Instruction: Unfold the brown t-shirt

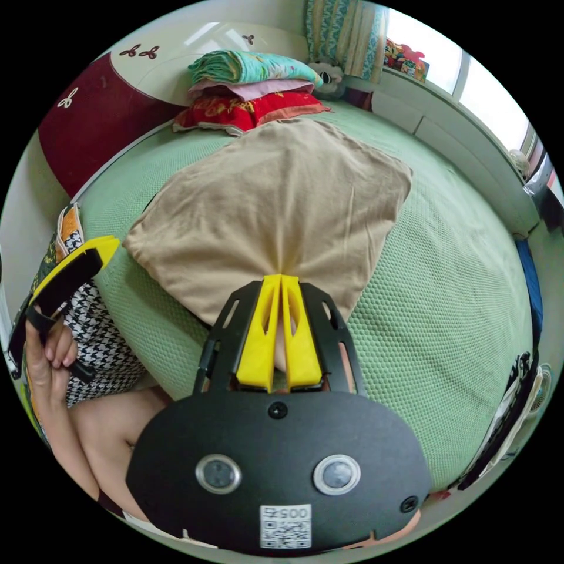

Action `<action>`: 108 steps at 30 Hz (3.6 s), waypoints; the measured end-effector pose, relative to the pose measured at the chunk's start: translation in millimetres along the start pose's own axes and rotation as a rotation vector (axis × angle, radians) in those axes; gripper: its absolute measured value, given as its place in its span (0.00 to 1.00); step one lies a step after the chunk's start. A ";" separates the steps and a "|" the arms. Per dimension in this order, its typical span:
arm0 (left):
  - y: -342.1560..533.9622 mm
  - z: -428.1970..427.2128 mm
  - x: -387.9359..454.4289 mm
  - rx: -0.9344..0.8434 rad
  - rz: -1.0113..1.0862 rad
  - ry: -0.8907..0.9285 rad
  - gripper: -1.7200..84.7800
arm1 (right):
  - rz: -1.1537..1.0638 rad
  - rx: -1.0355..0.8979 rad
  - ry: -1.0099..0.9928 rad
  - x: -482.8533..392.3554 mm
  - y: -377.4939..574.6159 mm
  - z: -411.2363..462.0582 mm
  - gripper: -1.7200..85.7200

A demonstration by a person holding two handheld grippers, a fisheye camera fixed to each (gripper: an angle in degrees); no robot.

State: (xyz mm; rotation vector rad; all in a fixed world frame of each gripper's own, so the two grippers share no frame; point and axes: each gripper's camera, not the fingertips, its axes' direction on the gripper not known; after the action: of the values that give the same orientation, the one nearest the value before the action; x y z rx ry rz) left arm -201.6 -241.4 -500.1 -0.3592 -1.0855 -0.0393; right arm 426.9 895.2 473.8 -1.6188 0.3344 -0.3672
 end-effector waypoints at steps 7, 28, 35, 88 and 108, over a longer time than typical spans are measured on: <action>0.2 -2.4 -5.8 0.020 0.006 -0.006 0.13 | -0.043 -0.025 0.039 -13.4 6.2 -2.4 0.01; 6.0 -1.9 -21.4 0.034 -0.019 -0.183 0.20 | -0.119 0.238 -0.092 -101.8 40.6 -113.2 0.15; 5.7 -1.7 -28.2 0.045 -0.079 -0.164 0.18 | -0.162 0.186 -0.156 -140.0 46.8 -110.7 0.13; 46.6 86.1 197.3 -0.076 0.216 -0.120 0.22 | 0.784 0.176 -0.128 302.8 163.0 -387.3 0.02; 87.6 -13.2 337.8 -0.010 0.422 -0.192 0.22 | 0.481 0.239 -0.086 282.3 290.6 -544.9 0.09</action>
State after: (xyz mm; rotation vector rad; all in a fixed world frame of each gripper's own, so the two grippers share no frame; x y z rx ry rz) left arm -12.9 -114.5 -235.1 -0.6041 -1.1790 0.3711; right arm 449.3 261.0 232.2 -1.2663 0.5753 0.0300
